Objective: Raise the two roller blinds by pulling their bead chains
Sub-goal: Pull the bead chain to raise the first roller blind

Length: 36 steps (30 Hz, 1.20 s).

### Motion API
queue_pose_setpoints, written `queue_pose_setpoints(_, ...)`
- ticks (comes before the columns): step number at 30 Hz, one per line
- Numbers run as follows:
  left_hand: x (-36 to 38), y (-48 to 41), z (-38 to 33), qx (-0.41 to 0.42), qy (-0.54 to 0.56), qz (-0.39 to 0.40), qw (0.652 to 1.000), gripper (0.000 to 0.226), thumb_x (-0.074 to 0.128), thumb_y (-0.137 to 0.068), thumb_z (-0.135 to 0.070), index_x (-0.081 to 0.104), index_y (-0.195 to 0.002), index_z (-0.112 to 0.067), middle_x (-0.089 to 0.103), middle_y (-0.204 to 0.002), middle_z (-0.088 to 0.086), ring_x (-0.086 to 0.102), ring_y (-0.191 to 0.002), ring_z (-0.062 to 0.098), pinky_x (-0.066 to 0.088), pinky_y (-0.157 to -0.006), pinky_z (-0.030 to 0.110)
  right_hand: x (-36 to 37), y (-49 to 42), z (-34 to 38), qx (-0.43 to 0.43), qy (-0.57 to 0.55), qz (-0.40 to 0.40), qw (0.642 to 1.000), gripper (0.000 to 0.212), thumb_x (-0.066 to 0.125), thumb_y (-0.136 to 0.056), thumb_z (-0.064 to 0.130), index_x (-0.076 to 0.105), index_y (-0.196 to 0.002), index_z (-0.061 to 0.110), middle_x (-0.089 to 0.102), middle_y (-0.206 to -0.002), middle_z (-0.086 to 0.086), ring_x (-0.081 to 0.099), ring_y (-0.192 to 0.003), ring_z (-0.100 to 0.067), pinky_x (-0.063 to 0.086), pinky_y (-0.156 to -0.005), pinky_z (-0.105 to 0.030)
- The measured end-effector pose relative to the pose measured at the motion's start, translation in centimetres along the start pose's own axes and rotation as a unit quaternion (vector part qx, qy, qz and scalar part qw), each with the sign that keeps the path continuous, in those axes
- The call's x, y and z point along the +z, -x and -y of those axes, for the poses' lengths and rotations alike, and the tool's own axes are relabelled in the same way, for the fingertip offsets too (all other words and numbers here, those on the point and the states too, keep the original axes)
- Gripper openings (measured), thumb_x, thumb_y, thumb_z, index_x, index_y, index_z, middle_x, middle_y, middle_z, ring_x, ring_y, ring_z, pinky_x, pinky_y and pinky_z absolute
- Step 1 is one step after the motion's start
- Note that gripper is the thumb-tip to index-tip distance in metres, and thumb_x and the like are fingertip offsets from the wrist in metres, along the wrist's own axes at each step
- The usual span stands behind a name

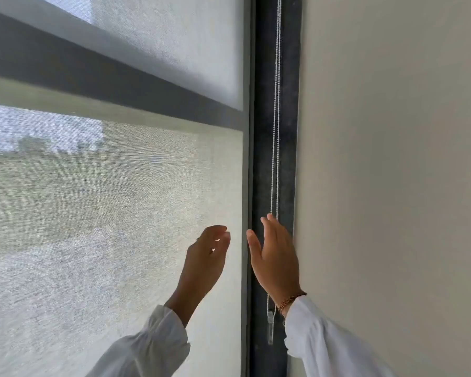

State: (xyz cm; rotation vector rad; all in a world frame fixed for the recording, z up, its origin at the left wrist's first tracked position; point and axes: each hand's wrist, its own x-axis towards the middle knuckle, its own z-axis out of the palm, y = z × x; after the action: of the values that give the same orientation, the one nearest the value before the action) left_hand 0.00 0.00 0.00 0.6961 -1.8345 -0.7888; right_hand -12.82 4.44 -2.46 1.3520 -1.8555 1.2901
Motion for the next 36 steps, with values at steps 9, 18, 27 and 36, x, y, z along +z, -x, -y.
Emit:
queue_pose_setpoints(9, 10.0, -11.7, 3.7, -0.069, 0.131, 0.055, 0.988, 0.016, 0.051, -0.090, -0.030, 0.060, -0.100, -0.023, 0.067, -0.099, 0.001, 0.064, -0.095, 0.019, 0.051, -0.087, 0.040, 7.1, -10.0, -11.1, 0.119, -0.101, -0.014, 0.988, 0.044, 0.048, -0.092, 0.026, 0.041, -0.131, 0.007, 0.051, -0.136, -0.015, 0.047, -0.124, -0.029, 0.038, -0.102, -0.038)
queue_pose_setpoints(18, 15.3, -21.8, 3.2, -0.029, 0.232, 0.034, 0.972, 0.014, 0.049, -0.092, -0.018, 0.061, -0.093, -0.024, 0.068, -0.098, 0.002, 0.063, -0.090, 0.017, 0.048, -0.080, 0.032, 10.6, -16.7, -14.3, 0.080, -0.195, -0.091, 0.973, 0.040, 0.052, -0.091, 0.025, 0.045, -0.128, 0.010, 0.059, -0.120, -0.008, 0.058, -0.104, -0.017, 0.037, -0.080, -0.002)
queue_pose_setpoints(27, 16.1, -23.3, 1.2, 0.026, 0.288, 0.070, 0.955, 0.022, 0.043, -0.094, -0.022, 0.060, -0.105, -0.014, 0.072, -0.091, 0.004, 0.068, -0.071, 0.014, 0.055, -0.067, 0.024, 10.4, -18.2, -14.9, 0.026, -0.302, -0.200, 0.932, 0.040, 0.037, -0.093, 0.037, 0.059, -0.074, 0.010, 0.057, -0.060, 0.001, 0.050, -0.055, -0.011, 0.041, -0.053, -0.019)
queue_pose_setpoints(36, 16.1, -23.5, -3.1, 0.071, 0.244, 0.057, 0.965, 0.031, 0.039, -0.095, -0.033, 0.065, -0.099, -0.016, 0.072, -0.091, 0.002, 0.067, -0.081, 0.015, 0.053, -0.077, 0.031, 8.9, -15.7, -14.8, -0.020, -0.318, -0.223, 0.921, 0.050, 0.033, -0.094, 0.047, 0.057, -0.069, 0.011, 0.038, -0.056, 0.022, 0.041, -0.046, 0.004, 0.028, -0.050, -0.004)
